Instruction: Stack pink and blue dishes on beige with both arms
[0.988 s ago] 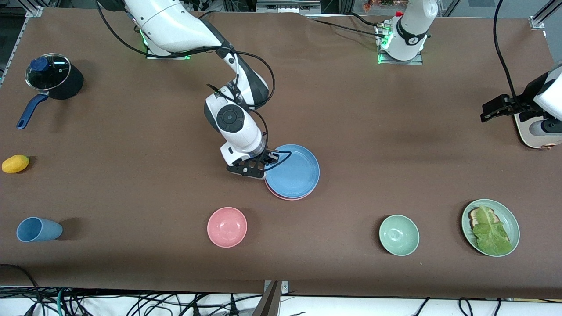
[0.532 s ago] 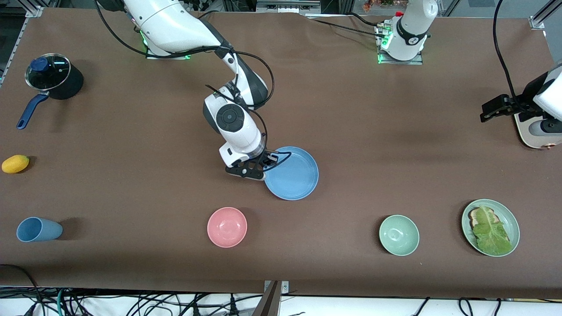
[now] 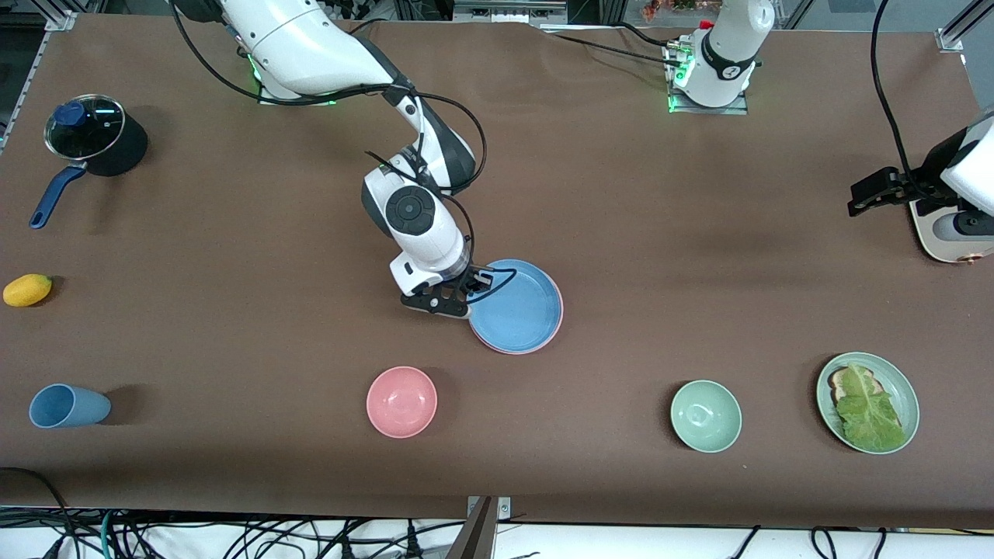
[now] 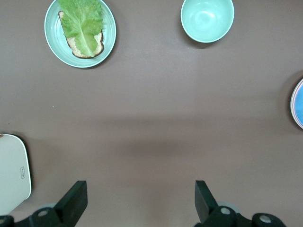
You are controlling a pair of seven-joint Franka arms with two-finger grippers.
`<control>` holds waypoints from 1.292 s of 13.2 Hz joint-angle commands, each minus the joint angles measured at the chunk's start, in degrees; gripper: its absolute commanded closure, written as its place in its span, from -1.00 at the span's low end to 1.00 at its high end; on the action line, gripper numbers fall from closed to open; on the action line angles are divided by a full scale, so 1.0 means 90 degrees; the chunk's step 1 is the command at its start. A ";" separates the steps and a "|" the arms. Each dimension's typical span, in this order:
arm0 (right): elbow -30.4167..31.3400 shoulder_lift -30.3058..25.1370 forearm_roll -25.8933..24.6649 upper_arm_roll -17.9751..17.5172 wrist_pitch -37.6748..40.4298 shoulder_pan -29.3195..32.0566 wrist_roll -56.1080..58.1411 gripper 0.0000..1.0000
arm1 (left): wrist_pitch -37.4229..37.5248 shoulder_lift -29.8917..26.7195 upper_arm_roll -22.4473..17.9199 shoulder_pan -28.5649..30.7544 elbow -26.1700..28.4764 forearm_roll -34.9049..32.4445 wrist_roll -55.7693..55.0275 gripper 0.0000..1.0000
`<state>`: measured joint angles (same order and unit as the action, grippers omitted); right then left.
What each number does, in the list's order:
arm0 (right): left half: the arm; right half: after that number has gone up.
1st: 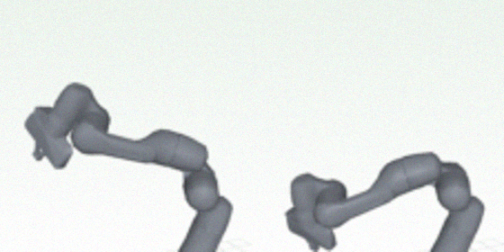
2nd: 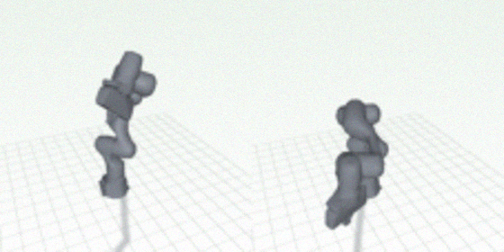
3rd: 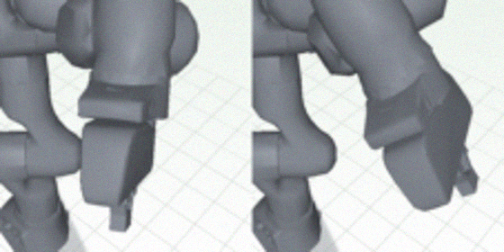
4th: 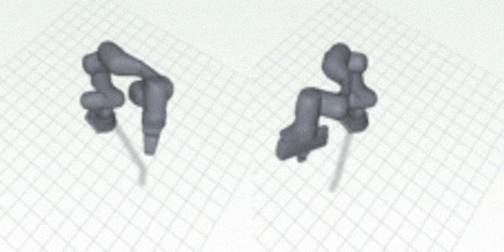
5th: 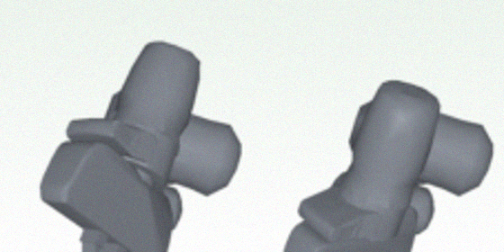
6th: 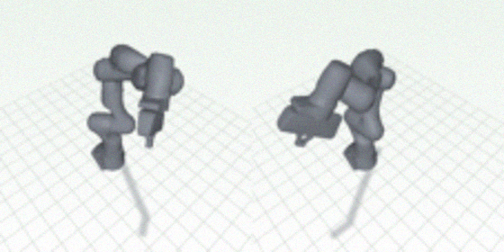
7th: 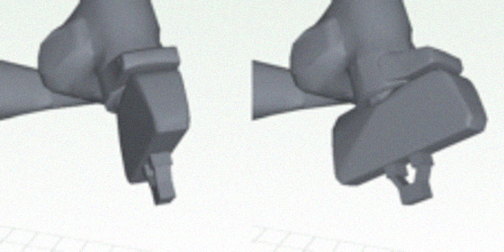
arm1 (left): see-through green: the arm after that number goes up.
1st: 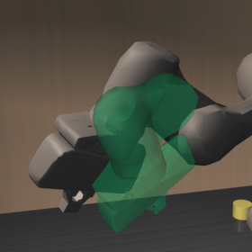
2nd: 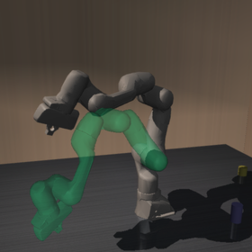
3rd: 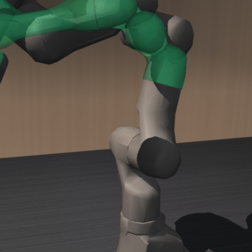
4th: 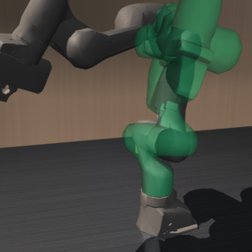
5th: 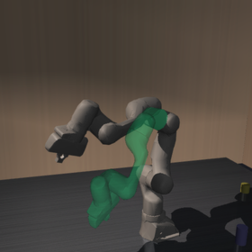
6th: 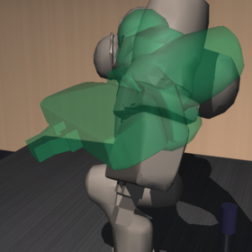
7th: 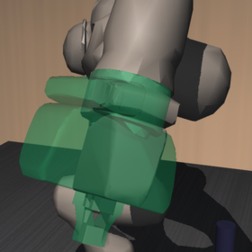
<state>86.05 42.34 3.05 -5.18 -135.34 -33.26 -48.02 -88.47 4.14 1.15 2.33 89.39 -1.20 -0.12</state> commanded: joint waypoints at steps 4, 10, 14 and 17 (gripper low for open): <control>-0.0089 -0.0513 -0.0124 0.0359 0.0493 0.0101 0.0149 -1.00 | 0.0113 0.0077 -0.0030 -0.0035 -0.0186 0.0182 0.0150 -1.00; -0.0079 -0.1743 0.0003 0.1239 0.2270 0.0813 0.2103 -1.00 | 0.0113 0.0077 -0.0030 -0.0044 -0.0186 0.0182 0.0140 -1.00; -0.0059 -0.2534 -0.0007 0.1775 0.3325 0.0853 0.3009 -1.00 | 0.0113 0.0087 -0.0030 -0.0045 -0.0186 0.0182 0.0150 -1.00; 0.0018 -0.3072 0.0003 0.2107 0.4011 0.0902 0.3703 -1.00 | 0.0113 0.0087 -0.0030 -0.0045 -0.0186 0.0182 0.0150 -1.00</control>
<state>84.03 18.68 2.68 12.19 -102.01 -25.04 -18.55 -88.47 4.24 1.23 2.17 89.38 -1.20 0.08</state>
